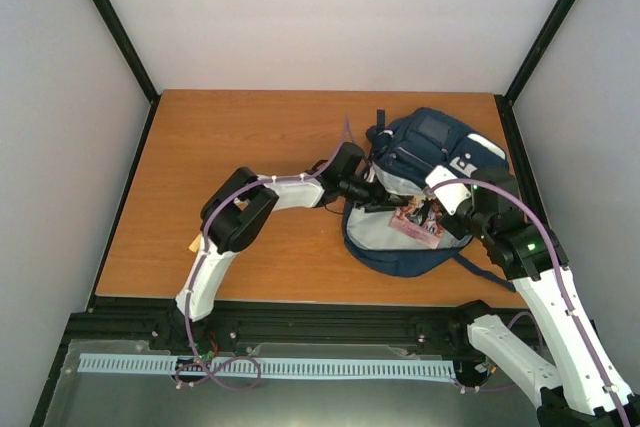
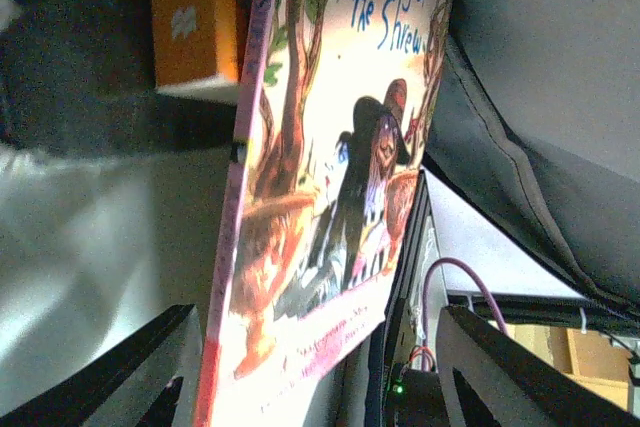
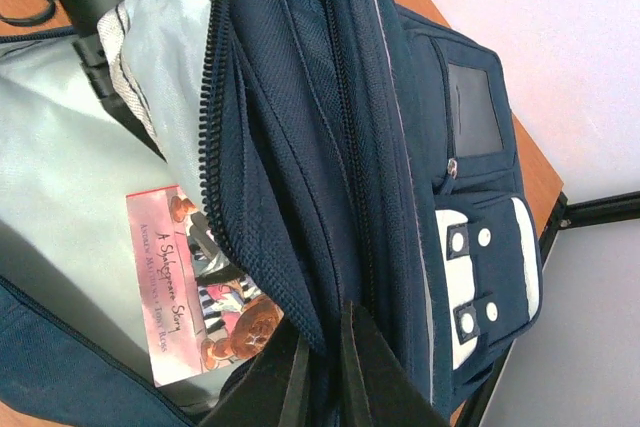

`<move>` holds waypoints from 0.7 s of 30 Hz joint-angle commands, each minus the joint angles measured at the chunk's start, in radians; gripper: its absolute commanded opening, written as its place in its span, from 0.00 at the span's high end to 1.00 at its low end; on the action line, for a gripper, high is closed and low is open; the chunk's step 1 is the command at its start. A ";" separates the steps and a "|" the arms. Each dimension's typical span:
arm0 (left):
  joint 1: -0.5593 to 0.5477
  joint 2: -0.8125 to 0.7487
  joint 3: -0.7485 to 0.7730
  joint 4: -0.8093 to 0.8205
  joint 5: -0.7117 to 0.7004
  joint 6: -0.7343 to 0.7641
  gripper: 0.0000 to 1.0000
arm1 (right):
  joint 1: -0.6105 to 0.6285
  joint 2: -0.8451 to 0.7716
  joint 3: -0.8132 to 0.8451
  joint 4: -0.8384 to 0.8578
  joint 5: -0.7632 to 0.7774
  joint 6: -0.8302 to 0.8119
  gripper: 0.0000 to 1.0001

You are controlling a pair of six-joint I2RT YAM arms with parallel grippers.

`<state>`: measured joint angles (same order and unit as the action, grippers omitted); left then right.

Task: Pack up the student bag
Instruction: Place the book in the student bag.

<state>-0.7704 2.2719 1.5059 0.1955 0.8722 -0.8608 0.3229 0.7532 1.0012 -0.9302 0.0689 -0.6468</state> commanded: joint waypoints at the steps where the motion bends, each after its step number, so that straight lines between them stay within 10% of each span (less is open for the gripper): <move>1: -0.003 -0.118 -0.066 -0.055 -0.109 0.046 0.32 | 0.001 -0.008 0.038 0.060 0.003 0.000 0.97; 13: -0.096 -0.138 -0.221 -0.091 -0.226 0.075 0.31 | 0.001 0.051 0.106 0.067 -0.040 0.038 0.97; 21: -0.118 -0.047 -0.182 0.074 -0.178 -0.043 0.49 | 0.001 0.069 0.116 0.062 -0.062 0.058 0.97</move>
<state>-0.8700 2.1677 1.3014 0.2024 0.6926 -0.8379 0.3229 0.8310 1.0622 -0.9272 0.0406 -0.6147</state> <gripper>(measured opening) 0.559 0.054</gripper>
